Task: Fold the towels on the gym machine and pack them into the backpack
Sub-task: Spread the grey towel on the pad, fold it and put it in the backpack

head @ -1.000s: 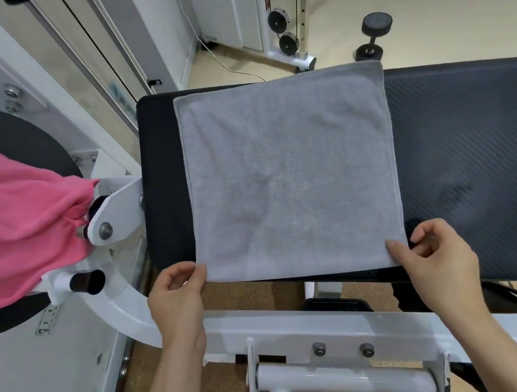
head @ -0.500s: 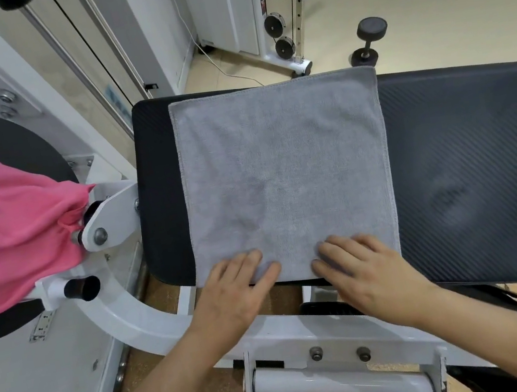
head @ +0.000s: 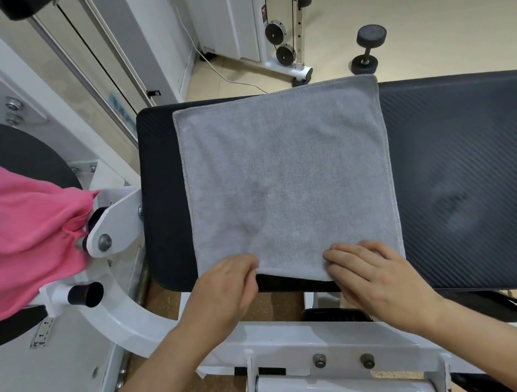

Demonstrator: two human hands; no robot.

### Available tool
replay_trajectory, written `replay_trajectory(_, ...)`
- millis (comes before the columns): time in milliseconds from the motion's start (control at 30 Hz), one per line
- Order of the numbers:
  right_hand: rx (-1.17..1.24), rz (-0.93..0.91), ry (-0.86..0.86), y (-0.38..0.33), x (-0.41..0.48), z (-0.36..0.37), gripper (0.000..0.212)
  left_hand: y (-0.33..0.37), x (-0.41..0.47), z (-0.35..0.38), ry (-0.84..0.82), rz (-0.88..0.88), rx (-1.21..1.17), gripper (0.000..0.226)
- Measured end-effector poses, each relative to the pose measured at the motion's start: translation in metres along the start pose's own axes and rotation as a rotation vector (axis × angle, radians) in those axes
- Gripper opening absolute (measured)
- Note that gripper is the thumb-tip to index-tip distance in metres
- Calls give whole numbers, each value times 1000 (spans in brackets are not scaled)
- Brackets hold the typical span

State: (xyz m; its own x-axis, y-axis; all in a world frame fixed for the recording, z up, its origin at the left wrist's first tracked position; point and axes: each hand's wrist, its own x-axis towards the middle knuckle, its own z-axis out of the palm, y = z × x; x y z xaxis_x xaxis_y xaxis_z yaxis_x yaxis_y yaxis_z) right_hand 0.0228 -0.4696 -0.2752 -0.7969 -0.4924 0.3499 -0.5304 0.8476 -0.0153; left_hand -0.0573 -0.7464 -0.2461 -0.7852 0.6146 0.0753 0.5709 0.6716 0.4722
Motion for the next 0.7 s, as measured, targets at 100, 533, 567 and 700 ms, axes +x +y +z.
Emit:
replay_trajectory(100, -4, 5, 22, 2, -2, 4, 22, -1, 9, -7, -32, -56, -53, 18)
replay_trajectory(533, 400, 383, -38, 11, 26, -30, 42, 1, 7, 9, 27, 147, 287, 36)
replay_trajectory(567, 385, 359, -52, 10, 23, -32, 47, 0, 1, 10, 34, 162, 276, 30)
replay_trajectory(700, 201, 174, -102, 7, -2, -35, 45, 2, -24, 10, -59, 123, 108, 26)
